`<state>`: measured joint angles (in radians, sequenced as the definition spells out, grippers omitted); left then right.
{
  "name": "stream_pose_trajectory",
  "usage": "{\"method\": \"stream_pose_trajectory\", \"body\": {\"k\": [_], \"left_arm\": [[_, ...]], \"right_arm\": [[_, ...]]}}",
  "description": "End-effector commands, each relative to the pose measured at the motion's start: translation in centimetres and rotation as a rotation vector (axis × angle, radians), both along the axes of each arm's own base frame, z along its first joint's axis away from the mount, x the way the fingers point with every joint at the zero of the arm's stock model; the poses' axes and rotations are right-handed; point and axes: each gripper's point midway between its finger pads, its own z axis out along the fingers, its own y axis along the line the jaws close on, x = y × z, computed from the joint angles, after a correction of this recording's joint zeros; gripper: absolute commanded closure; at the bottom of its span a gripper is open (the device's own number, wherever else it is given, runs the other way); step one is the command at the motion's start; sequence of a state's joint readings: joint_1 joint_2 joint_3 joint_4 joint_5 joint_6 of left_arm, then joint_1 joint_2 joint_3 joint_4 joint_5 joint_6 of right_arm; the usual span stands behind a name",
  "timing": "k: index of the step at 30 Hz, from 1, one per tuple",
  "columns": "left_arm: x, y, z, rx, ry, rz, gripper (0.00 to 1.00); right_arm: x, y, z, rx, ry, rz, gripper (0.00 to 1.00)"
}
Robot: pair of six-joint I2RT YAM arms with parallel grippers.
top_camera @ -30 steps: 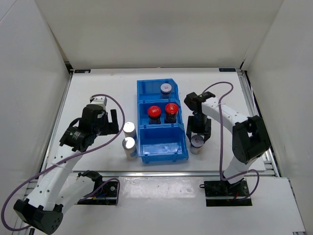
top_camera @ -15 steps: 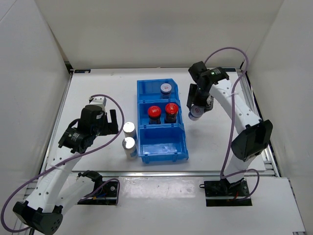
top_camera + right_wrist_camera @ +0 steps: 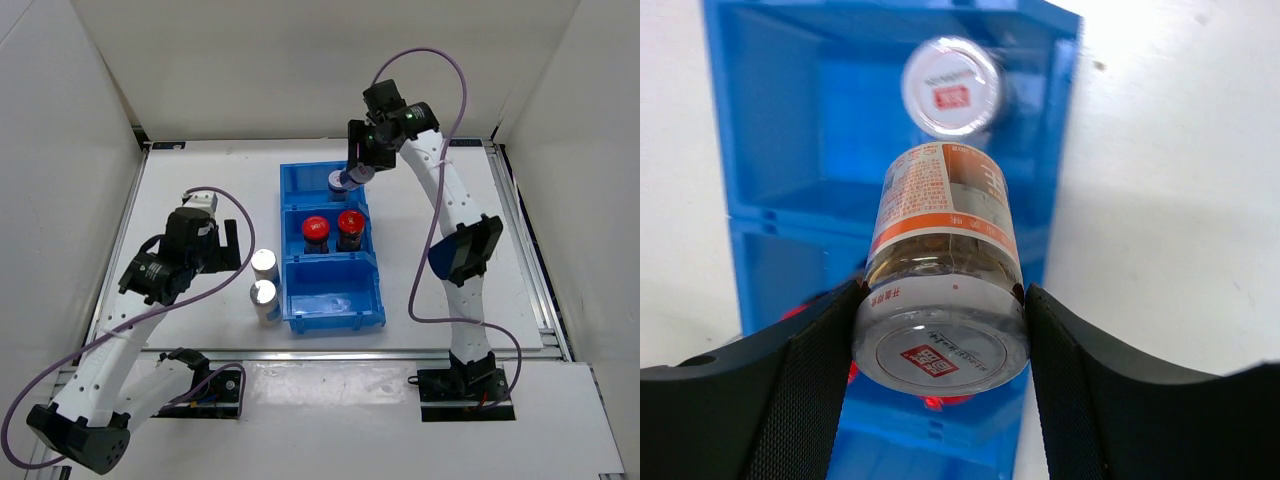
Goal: Organize the condiment bottles
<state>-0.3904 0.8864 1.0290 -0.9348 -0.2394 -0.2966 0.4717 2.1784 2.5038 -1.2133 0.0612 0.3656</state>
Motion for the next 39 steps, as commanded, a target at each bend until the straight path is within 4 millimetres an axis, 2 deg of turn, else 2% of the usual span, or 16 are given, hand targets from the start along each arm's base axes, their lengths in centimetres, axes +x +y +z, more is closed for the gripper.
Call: {"method": "stream_pose_trajectory", "body": {"k": [1, 6, 8, 11, 12, 14, 18, 19, 24, 25, 28, 29, 33, 36, 38, 39], "left_arm": [[-0.2, 0.4, 1.2, 0.014, -0.015, 0.010, 0.00], [0.2, 1.1, 0.9, 0.058, -0.008, 0.033, 0.00], [0.5, 1.0, 0.7, 0.073, 0.006, 0.025, 0.00], [0.6, 1.0, 0.0, 0.087, 0.038, 0.024, 0.00], [0.5, 0.9, 0.0, 0.081, 0.040, 0.018, 0.00], [0.5, 0.8, -0.7, 0.087, 0.074, 0.024, 0.00], [0.7, 0.8, -1.0, 0.102, 0.093, 0.017, 0.00], [0.8, 0.7, -0.6, 0.098, 0.083, 0.017, 0.00], [0.7, 1.0, -0.9, 0.143, 0.110, -0.017, 0.00], [0.7, 1.0, -0.9, 0.144, 0.111, -0.017, 0.00], [0.6, 1.2, -0.4, 0.156, 0.107, -0.017, 0.00], [0.6, 1.2, -0.4, 0.156, 0.107, -0.017, 0.00], [0.8, 1.5, 0.1, 0.181, 0.088, -0.011, 0.00], [0.5, 1.3, 0.3, 0.198, 0.083, -0.033, 0.00], [0.4, 1.3, 0.3, 0.198, 0.083, -0.033, 0.00], [0.4, 1.3, 0.3, 0.198, 0.083, -0.033, 0.00]], "right_arm": [[1.8, 3.4, 4.4, 0.162, -0.148, 0.115, 1.00], [3.5, 7.0, 4.0, 0.231, -0.208, 0.223, 1.00], [4.5, 8.2, 2.7, 0.232, -0.213, 0.248, 1.00], [5.6, 10.0, 2.7, 0.242, -0.276, 0.287, 1.00], [5.9, 10.5, 1.1, 0.218, -0.268, 0.300, 1.00], [6.4, 10.5, -0.2, 0.199, -0.258, 0.299, 1.00], [7.1, 10.7, -2.8, 0.172, -0.231, 0.296, 1.00], [7.1, 10.7, -2.8, 0.172, -0.231, 0.296, 1.00], [8.2, 11.1, -6.6, 0.155, -0.188, 0.279, 1.00], [8.3, 11.1, -6.6, 0.154, -0.187, 0.266, 1.00], [8.4, 11.6, -7.7, 0.146, -0.183, 0.269, 0.93], [8.4, 11.7, -8.3, 0.146, -0.170, 0.262, 0.88], [8.6, 11.8, -8.2, 0.156, -0.174, 0.254, 0.69], [8.4, 11.9, -8.6, 0.159, -0.161, 0.261, 0.46], [7.8, 12.5, -8.0, 0.172, -0.164, 0.278, 0.37], [7.8, 12.5, -7.3, 0.176, -0.174, 0.279, 0.26]]}}
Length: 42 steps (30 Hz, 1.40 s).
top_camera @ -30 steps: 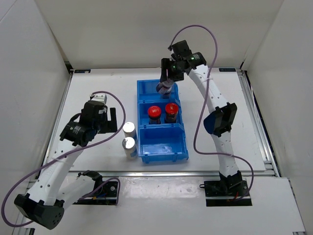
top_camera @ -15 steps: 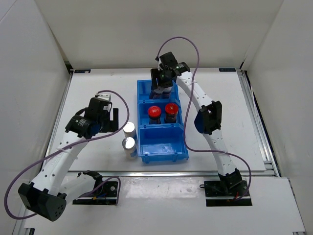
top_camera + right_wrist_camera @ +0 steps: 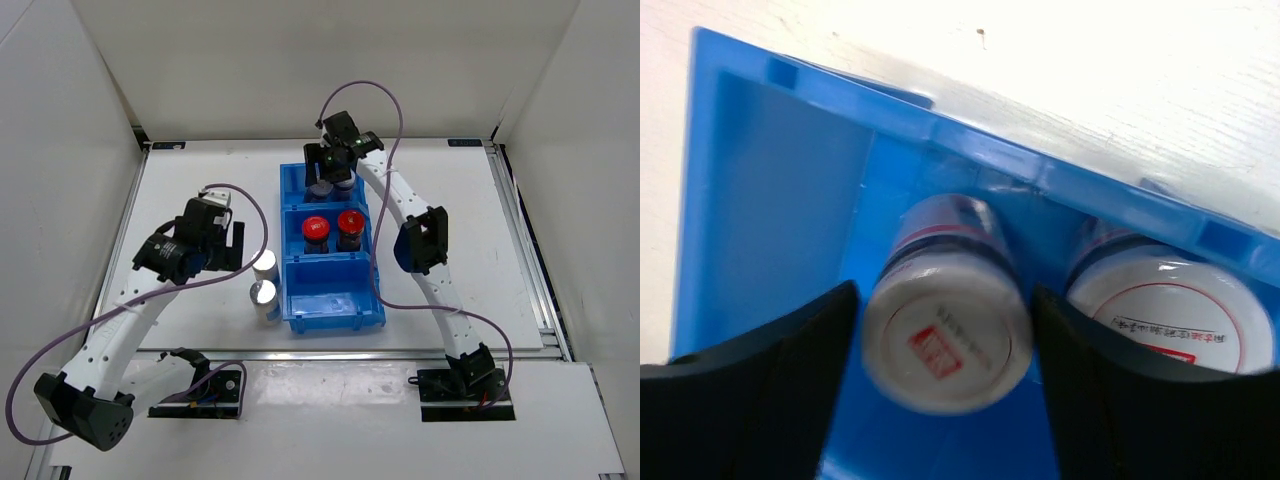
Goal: Organize the condiment bottles
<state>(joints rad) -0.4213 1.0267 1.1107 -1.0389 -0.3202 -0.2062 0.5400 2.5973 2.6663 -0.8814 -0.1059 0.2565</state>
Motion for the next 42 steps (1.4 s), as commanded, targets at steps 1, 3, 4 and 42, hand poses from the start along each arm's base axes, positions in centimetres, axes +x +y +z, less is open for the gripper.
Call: {"method": "stream_pose_trajectory", "body": {"k": [1, 3, 4, 42], "left_arm": [[0.0, 0.4, 1.7, 0.010, -0.053, 0.003, 0.00], [0.0, 0.4, 1.7, 0.002, -0.053, 0.010, 0.00], [0.0, 0.4, 1.7, 0.002, -0.053, 0.010, 0.00], [4.5, -11.2, -5.4, -0.305, 0.114, -0.173, 0.03]], "right_arm": [[0.9, 1.5, 5.4, 0.093, -0.121, 0.019, 0.20], [1.1, 1.5, 7.0, 0.113, -0.152, 0.005, 0.08], [1.1, 1.5, 7.8, 0.119, -0.162, 0.005, 0.04], [-15.2, -10.3, 22.0, 0.134, -0.105, 0.059, 0.01]]}}
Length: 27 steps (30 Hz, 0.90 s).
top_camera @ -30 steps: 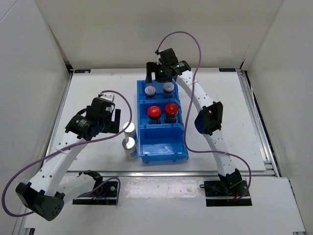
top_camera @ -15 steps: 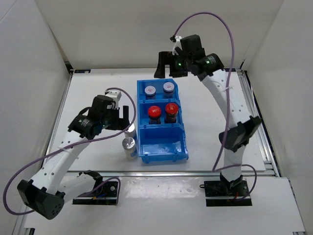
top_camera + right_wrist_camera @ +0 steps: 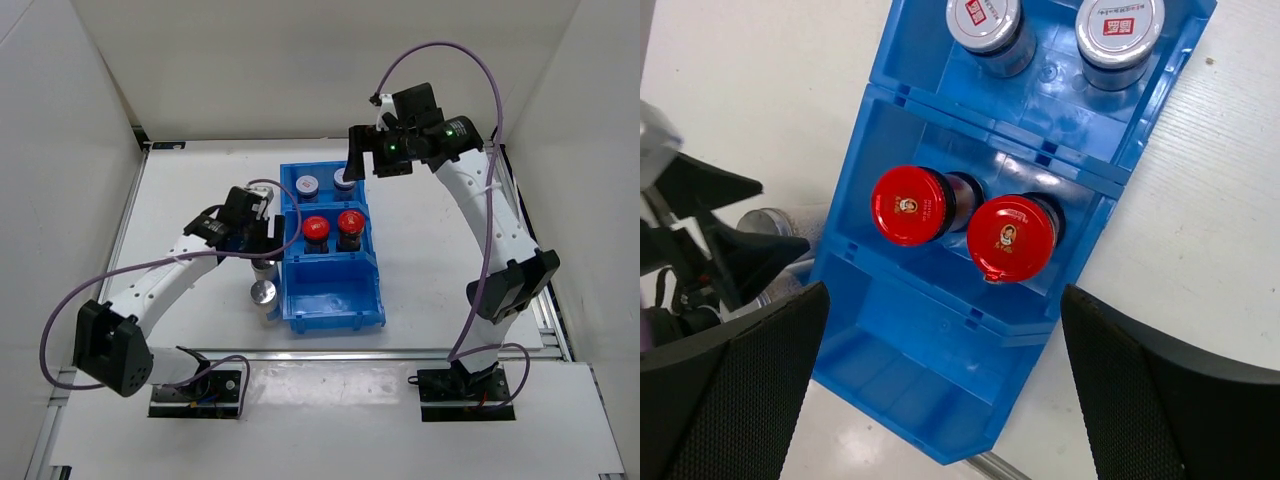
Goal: Organize the condiment bottles
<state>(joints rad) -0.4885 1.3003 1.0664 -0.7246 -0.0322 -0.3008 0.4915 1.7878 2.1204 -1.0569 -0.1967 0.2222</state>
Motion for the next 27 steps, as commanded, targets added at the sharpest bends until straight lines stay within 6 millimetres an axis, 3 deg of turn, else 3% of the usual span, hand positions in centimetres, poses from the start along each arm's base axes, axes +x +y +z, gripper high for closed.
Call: {"method": "stream_pose_trajectory", "body": {"k": [1, 5, 9, 12, 13, 15, 16, 17, 19, 22, 25, 26, 27], "left_arm": [[0.2, -1.0, -0.5, -0.032, 0.024, -0.001, 0.05], [-0.4, -1.7, -1.1, -0.038, 0.088, -0.007, 0.17], [0.3, -1.2, 0.3, -0.015, 0.061, 0.017, 0.30], [1.3, -0.7, 2.2, 0.006, 0.012, 0.049, 0.49], [2.2, -0.4, 3.7, 0.021, -0.035, 0.064, 0.63], [3.3, 0.9, 5.7, 0.076, -0.100, 0.116, 0.77], [4.0, 1.3, 7.9, 0.080, -0.148, 0.142, 0.86], [4.6, 1.8, 8.9, 0.105, -0.177, 0.157, 0.89], [5.6, 2.7, 11.9, 0.131, -0.261, 0.197, 0.89], [6.9, 2.3, 18.2, 0.071, -0.400, 0.200, 0.89], [6.5, -0.4, 20.9, 0.002, -0.441, 0.082, 0.89], [6.1, -1.2, 22.6, -0.024, -0.476, 0.047, 0.89], [5.6, -3.2, 23.0, -0.041, -0.489, -0.038, 0.89]], "right_arm": [[-0.4, -0.3, 2.0, 0.053, -0.020, 0.023, 0.01], [-0.5, -0.4, 0.9, 0.077, 0.035, 0.022, 0.01], [-0.6, -0.5, 0.6, 0.074, 0.039, 0.020, 0.01], [-0.8, -0.7, 0.6, 0.068, 0.036, 0.013, 0.01], [-0.9, -1.1, 0.4, 0.058, 0.034, 0.003, 0.01], [-1.1, -1.4, 0.1, 0.043, 0.035, 0.002, 0.01], [-1.0, -1.6, 0.0, 0.033, 0.030, -0.009, 0.01], [-1.1, -1.8, 0.0, 0.027, 0.025, -0.016, 0.01], [-1.0, -1.9, 0.0, 0.021, 0.022, -0.023, 0.01], [-1.1, -2.2, 0.0, 0.009, 0.013, -0.025, 0.01], [-0.9, -2.8, -0.3, -0.016, 0.011, -0.049, 0.01], [-1.1, -2.9, -0.4, -0.021, 0.019, -0.049, 0.01], [-0.8, -3.2, -0.5, -0.037, 0.011, -0.067, 0.01]]}}
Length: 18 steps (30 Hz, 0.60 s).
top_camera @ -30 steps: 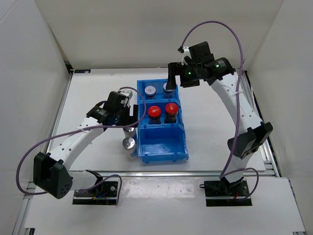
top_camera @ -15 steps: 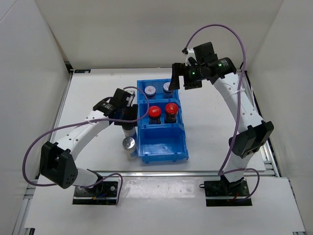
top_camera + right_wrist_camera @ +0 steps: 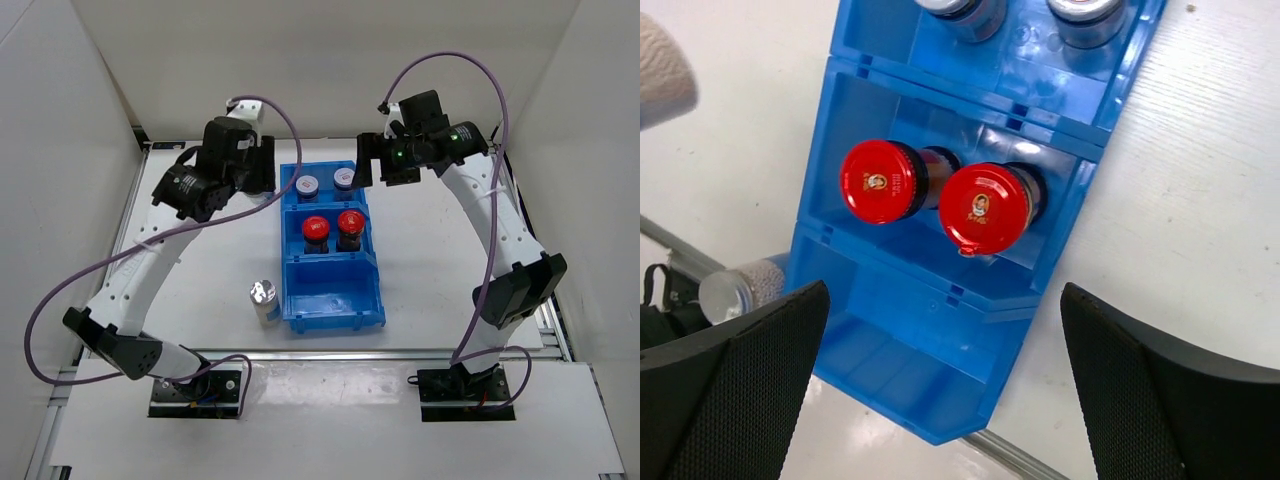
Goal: Organize the condiment bottles
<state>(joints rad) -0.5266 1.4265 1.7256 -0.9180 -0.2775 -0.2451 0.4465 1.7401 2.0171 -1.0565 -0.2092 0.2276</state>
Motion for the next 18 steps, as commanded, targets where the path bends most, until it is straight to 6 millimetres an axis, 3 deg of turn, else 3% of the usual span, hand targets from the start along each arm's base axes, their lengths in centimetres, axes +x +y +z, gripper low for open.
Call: {"method": "stream_pose_trajectory", "body": {"k": [1, 5, 8, 10, 15, 18], "left_arm": [[-1.7, -4.0, 4.7, -0.036, -0.113, -0.197, 0.89], [-4.6, -10.5, 6.2, -0.120, -0.109, -0.499, 0.89], [-6.7, -13.6, 5.3, -0.151, -0.063, -0.614, 0.89], [-7.9, -15.7, 3.7, -0.160, -0.004, -0.658, 0.89], [-9.6, -18.9, 0.3, -0.132, 0.070, -0.728, 0.89], [-10.4, -21.3, -2.7, -0.116, 0.129, -0.784, 0.89]], "right_arm": [[-0.3, -1.3, 1.0, -0.037, -0.041, -0.034, 0.01], [0.3, -3.6, -0.1, -0.134, -0.029, -0.162, 0.01], [0.6, -6.8, -0.4, -0.206, -0.021, -0.287, 0.01], [0.8, -9.5, -0.4, -0.236, -0.002, -0.414, 0.01], [0.2, -15.4, 0.3, -0.259, 0.031, -0.655, 0.01], [-0.5, -17.1, -0.2, -0.277, 0.063, -0.722, 0.01]]}}
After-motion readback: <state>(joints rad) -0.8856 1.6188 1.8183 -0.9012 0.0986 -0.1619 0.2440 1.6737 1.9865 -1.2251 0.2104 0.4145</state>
